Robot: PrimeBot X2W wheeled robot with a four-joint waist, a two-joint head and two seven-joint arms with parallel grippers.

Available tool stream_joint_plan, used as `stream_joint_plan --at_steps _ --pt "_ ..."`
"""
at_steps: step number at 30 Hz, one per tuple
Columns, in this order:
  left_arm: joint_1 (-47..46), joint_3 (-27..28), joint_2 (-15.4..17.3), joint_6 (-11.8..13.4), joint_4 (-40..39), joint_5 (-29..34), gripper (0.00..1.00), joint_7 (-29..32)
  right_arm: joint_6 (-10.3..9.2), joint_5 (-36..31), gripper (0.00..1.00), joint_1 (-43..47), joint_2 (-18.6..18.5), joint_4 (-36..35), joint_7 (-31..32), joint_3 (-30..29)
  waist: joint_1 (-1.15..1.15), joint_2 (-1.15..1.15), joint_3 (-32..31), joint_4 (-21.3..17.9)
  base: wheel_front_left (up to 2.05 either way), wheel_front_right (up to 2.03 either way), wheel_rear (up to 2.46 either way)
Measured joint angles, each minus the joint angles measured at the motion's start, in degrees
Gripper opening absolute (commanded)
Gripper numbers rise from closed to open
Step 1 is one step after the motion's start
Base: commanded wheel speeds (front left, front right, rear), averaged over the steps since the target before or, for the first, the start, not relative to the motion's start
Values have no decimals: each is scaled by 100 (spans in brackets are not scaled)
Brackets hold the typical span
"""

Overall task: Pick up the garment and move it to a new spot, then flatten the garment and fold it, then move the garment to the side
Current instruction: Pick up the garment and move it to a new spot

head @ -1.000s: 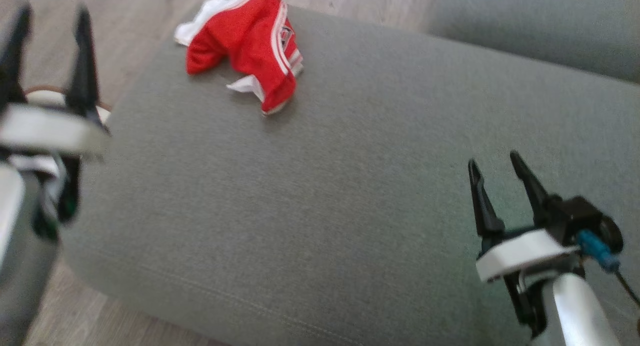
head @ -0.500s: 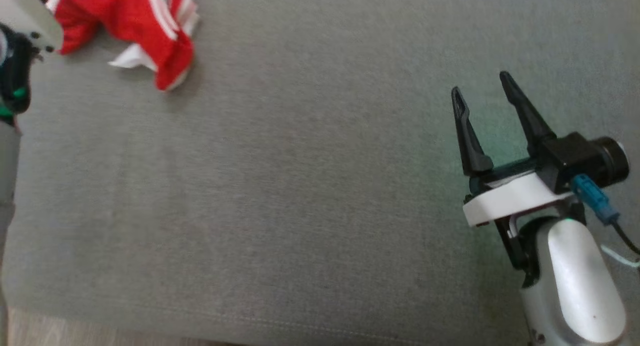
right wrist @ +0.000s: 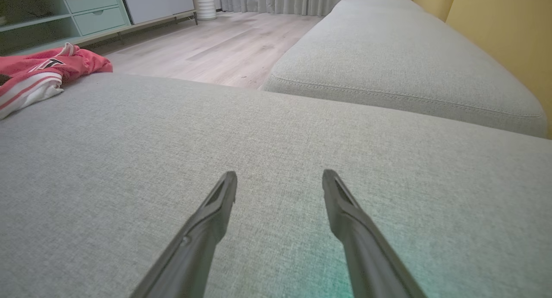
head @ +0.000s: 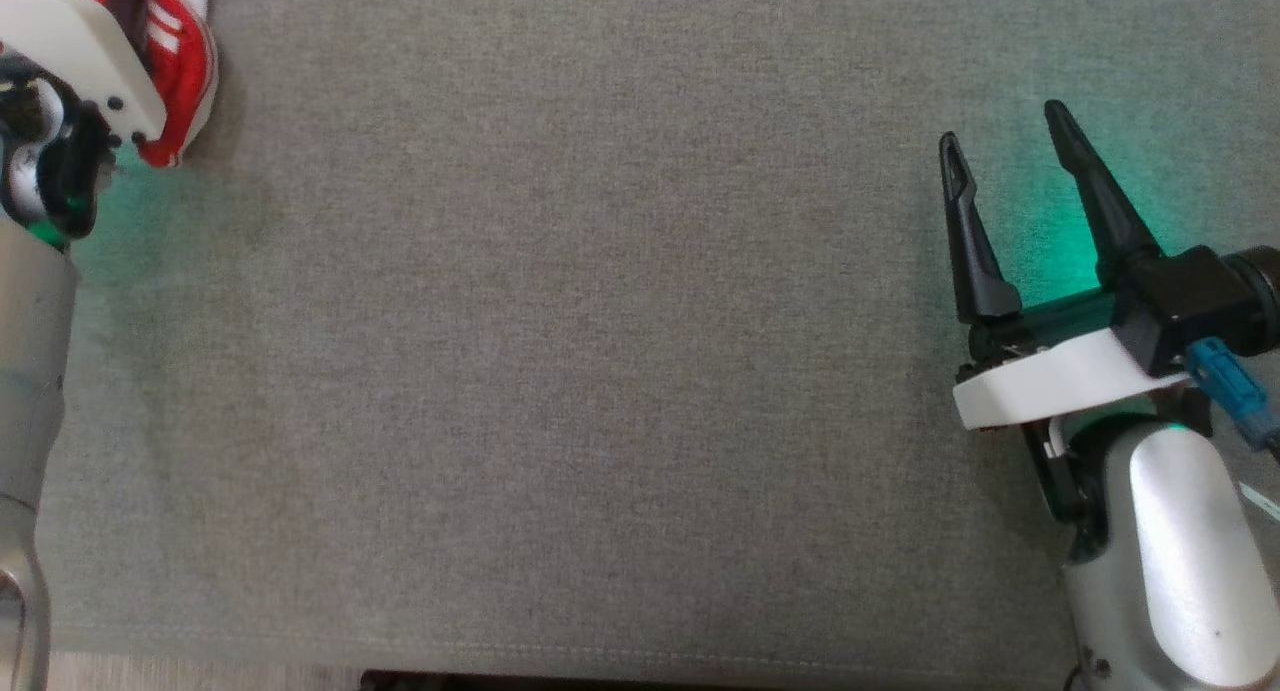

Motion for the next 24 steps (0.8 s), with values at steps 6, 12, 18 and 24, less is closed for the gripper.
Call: stream_joint_plan --at_steps 6,12,18,24 --pt "-87 8 -26 -65 276 -160 96 148 0 -1 100 -57 -1 -77 0 -40 -1 0 184 5 0 0 0" --pt "-113 -1 -84 -94 437 -155 0 -31 0 -2 100 -116 -1 -79 0 -76 -1 0 150 24 0 0 0" --pt "-126 -71 -12 -100 488 56 0 -528 0 3 100 -115 -1 42 -33 -135 -1 0 -94 25 0 0 0" --pt "-239 -201 76 -202 488 193 0 -723 0 172 100 -101 0 305 -190 -126 -1 0 -522 -19 0 0 0"
